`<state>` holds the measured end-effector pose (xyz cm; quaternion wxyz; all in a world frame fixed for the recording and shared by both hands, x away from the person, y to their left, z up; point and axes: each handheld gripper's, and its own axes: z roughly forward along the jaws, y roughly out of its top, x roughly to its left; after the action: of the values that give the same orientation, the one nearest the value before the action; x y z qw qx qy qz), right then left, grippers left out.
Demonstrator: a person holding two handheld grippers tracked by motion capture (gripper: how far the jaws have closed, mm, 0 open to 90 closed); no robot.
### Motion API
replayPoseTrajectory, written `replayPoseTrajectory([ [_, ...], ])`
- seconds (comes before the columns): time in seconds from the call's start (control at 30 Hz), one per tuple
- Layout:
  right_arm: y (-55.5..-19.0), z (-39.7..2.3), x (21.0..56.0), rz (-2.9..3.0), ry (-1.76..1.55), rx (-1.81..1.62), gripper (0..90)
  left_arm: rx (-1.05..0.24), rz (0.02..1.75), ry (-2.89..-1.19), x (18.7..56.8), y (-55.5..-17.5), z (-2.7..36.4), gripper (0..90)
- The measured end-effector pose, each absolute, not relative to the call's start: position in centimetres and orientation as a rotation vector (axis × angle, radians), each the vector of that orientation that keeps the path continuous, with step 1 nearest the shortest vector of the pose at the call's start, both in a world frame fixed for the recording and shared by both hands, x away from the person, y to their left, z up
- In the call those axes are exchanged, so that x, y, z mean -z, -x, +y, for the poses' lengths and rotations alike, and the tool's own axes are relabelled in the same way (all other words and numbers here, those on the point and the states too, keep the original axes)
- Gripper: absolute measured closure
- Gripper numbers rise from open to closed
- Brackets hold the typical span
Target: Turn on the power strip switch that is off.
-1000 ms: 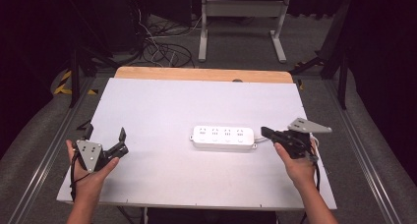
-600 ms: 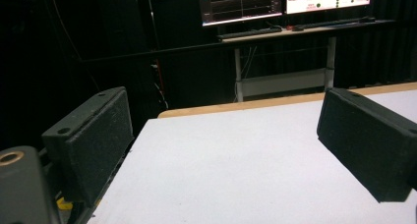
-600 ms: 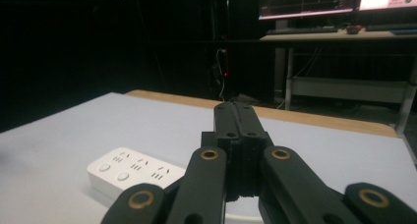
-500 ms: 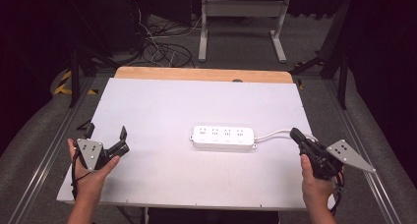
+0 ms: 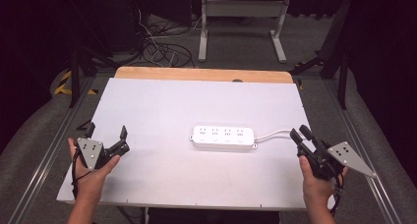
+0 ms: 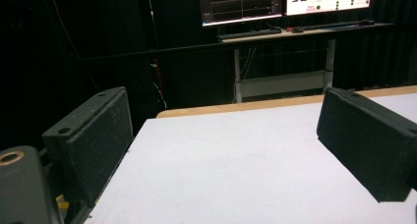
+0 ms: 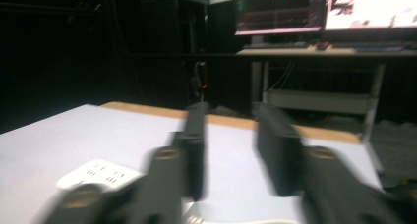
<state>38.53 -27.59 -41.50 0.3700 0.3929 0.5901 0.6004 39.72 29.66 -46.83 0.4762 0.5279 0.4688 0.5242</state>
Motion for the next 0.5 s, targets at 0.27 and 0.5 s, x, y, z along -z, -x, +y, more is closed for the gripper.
replayPoseTrajectory([
  [0.27, -40.1, -26.6, 42.8, 1.457, -1.026, -1.417, 14.9, -1.278, 1.141, -1.298, 46.9, -39.7, 29.5, 7.1],
  [0.5, -40.4, -26.3, 43.6, 1.322, -1.0, -1.451, 8.1, -1.28, 1.141, -1.301, 46.9, -39.7, 29.6, 7.2],
])
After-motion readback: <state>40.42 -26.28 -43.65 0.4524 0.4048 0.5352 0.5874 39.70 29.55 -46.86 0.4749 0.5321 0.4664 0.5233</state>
